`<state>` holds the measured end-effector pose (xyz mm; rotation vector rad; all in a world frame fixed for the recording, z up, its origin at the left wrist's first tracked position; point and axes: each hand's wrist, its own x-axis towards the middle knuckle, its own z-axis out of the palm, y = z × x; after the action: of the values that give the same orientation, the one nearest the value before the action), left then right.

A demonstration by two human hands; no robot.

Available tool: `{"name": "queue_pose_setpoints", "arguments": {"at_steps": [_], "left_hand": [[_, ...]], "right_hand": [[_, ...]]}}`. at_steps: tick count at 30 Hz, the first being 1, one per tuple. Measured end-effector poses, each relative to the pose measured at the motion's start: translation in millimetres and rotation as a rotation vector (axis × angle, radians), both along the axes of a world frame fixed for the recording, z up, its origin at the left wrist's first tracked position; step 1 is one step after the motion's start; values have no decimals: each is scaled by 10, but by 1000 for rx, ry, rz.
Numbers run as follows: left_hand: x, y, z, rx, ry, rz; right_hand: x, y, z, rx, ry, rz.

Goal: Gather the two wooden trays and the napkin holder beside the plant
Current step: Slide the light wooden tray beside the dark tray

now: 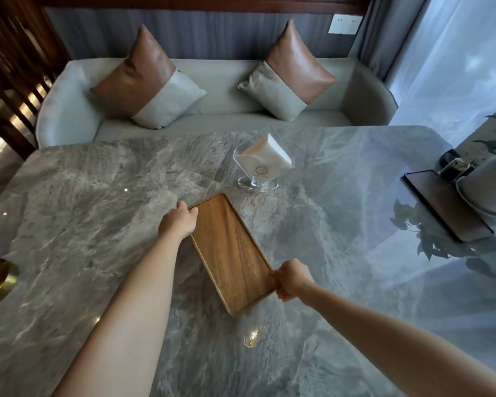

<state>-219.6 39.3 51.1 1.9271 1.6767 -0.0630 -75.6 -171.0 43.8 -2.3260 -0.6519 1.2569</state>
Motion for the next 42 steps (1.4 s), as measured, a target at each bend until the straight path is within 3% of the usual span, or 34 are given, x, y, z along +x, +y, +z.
{"name": "queue_pose_setpoints", "arguments": {"at_steps": [18, 31, 42], "left_hand": [[2439, -325, 986, 210, -61, -159], [4516, -1078, 397, 90, -12, -344], [5284, -1230, -272, -22, 110, -392]], "right_hand": [[2243, -532, 583, 253, -172, -185], [3800, -1518, 186, 183, -170, -399], [4285, -1713, -259, 86, -179, -493]]}}
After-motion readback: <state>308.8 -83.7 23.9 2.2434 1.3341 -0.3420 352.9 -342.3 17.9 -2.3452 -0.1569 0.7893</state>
